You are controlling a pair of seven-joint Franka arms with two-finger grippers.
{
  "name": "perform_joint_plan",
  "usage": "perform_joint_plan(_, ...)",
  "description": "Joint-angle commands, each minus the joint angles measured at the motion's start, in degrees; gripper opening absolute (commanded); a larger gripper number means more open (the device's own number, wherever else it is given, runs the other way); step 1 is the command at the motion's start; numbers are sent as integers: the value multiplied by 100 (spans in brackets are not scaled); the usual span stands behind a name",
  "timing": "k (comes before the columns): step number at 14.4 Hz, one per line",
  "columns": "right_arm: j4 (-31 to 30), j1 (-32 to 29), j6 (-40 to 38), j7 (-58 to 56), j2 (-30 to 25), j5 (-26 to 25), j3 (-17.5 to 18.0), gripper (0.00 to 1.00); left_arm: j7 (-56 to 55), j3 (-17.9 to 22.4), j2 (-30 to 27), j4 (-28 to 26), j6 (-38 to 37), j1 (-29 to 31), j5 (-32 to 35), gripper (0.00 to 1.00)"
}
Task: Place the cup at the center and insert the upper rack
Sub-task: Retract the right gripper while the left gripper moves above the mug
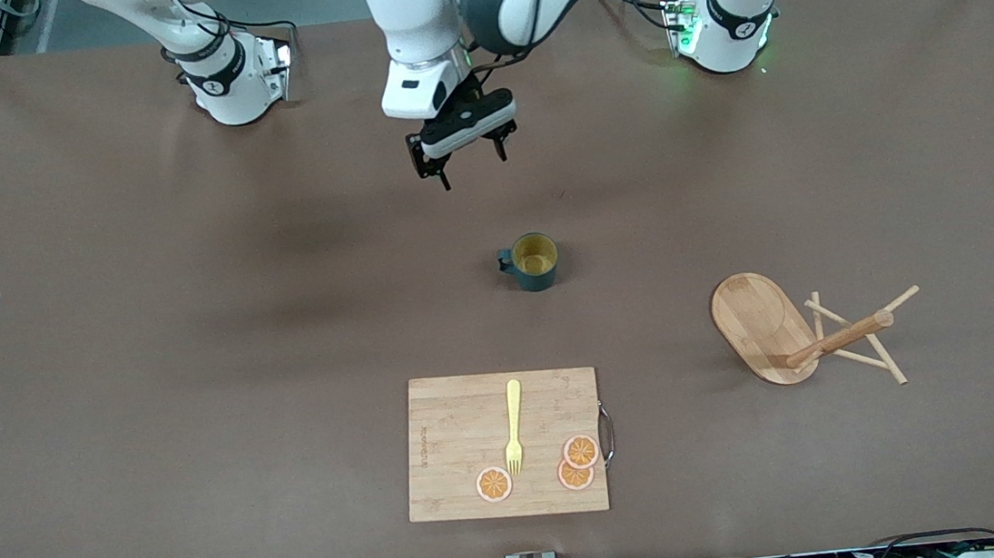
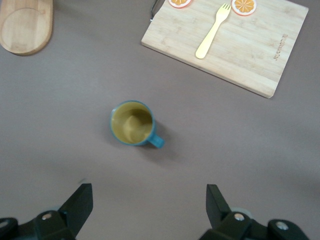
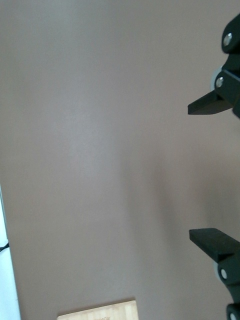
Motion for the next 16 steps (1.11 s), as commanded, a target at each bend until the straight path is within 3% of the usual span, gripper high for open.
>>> perform_joint_plan(1, -322, -215, 114, -229, -240, 81, 114, 100, -768, 1, 93, -467, 467, -149, 678, 100)
perform_joint_plan(4, -689, -206, 193, -237, -502, 81, 140, 100, -1383, 1, 111, -1012, 758, -360, 1266, 100)
perform_joint_plan(8, -1516, -189, 702, -264, -1057, 81, 149, 100, -2412, 1, 417, -1680, 855, -597, 2566, 100)
perform_joint_plan(11, -1561, -127, 668, -272, -1137, 72, 149, 100, -2948, 1, 699, -2033, 855, -712, 3525, 100)
perform_joint_plan(16, -1587, -74, 703, -264, -1145, 72, 149, 100, -3038, 9, 962, -2324, 803, -721, 4431, 100)
